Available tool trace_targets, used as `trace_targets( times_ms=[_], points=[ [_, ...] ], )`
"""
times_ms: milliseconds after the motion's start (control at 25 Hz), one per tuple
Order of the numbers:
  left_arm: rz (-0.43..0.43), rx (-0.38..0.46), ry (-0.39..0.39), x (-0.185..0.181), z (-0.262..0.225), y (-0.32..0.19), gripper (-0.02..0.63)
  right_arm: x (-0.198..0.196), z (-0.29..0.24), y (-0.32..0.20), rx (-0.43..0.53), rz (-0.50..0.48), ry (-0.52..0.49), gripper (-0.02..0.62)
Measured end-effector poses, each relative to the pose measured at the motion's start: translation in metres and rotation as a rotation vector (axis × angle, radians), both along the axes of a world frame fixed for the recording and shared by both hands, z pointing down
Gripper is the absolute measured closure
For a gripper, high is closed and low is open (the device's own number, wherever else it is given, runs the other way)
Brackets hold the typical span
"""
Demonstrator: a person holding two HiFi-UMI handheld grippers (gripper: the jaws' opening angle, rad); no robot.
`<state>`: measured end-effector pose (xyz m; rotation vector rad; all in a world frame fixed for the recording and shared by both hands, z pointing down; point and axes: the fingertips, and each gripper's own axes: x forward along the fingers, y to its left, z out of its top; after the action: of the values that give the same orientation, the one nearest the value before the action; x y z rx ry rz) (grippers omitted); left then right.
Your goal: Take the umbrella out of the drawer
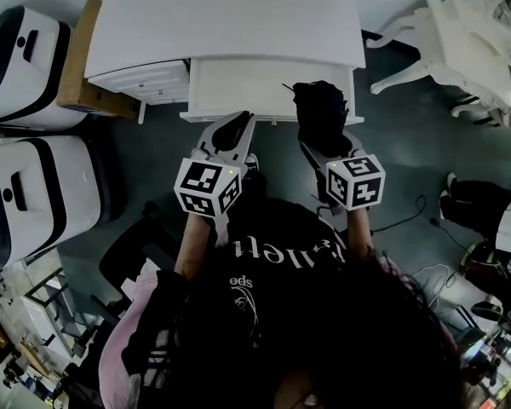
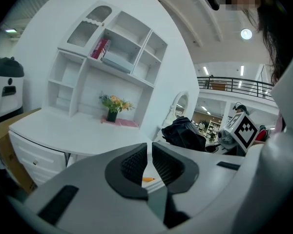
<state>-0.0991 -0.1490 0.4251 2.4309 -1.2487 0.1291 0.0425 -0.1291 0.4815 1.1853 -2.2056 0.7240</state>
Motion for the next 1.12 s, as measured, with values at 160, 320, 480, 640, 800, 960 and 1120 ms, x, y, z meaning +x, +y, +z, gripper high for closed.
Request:
trace_targets(
  times_ms=[160,320,480,640,800,960,1120],
  points=[
    [-0.007,0.008,-0.004,0.028,-0.008,0.028,0.565,0.024,-0.006,0.031,0.01,-0.004,-0.014,0.314],
    [-0.015,0.024,-0.013,0.056,-0.017,0.063,0.565,0.048,-0.01,0.065,0.02,-0.016,-0.033,0.314],
    [-0.035,0.025,-0.023,0.078,-0.02,0.101,0.565,0.066,-0.011,0.098,0.028,-0.037,-0.046,0.314],
    [-0.059,0.021,-0.032,0.096,-0.023,0.145,0.565,0.083,-0.014,0.134,0.04,-0.06,-0.064,0.314],
    [-0.093,0.02,-0.043,0.105,-0.021,0.188,0.565,0.094,-0.012,0.172,0.048,-0.079,-0.082,0.314],
    [-0.113,0.012,-0.05,0.11,-0.018,0.226,0.565,0.1,-0.012,0.205,0.051,-0.09,-0.092,0.314],
    [-0.117,0.017,-0.059,0.115,-0.019,0.252,0.565,0.103,-0.014,0.227,0.061,-0.084,-0.111,0.314]
  ],
)
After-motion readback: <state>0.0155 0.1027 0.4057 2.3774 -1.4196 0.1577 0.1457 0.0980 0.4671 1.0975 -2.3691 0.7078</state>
